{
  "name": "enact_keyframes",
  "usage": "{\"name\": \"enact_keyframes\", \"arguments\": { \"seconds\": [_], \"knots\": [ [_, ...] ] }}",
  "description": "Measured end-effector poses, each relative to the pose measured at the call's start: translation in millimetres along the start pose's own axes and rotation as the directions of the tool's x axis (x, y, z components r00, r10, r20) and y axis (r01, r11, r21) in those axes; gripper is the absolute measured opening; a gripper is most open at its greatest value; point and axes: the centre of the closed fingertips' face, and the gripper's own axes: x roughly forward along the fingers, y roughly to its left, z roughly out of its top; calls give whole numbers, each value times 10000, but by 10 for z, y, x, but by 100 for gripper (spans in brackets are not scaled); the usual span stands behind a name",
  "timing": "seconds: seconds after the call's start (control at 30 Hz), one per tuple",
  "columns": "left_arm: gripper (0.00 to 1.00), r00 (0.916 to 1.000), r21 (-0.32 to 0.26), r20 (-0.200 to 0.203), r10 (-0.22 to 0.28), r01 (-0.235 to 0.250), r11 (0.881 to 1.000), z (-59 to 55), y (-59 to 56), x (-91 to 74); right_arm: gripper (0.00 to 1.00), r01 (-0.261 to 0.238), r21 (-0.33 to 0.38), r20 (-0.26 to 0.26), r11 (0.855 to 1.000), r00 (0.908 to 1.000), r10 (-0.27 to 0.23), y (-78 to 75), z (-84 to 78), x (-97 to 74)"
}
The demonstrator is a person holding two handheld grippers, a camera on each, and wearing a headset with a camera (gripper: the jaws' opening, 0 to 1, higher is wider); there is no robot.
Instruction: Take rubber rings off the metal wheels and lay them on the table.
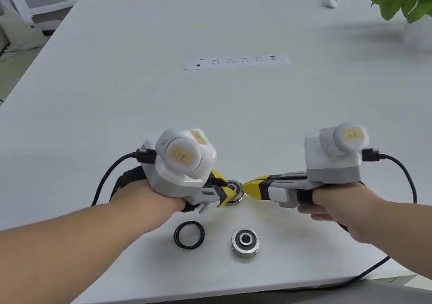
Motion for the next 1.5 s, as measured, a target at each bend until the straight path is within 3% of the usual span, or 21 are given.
{"name": "enact_keyframes", "arguments": {
  "seconds": [0.83,1.07,1.5],
  "knots": [
    [12,9998,271,-216,-12,17,9996,-4,-6,1,0,-276,-420,-222,9987,9994,266,36,-1,19],
    [12,9997,290,-245,5,2,9996,-8,-11,2,0,-724,-555,-4,9958,9974,725,110,71,38],
    [12,9998,173,-222,22,-19,9998,-4,-10,5,0,-641,-591,-84,9962,9979,637,68,18,-3]
  ]
}}
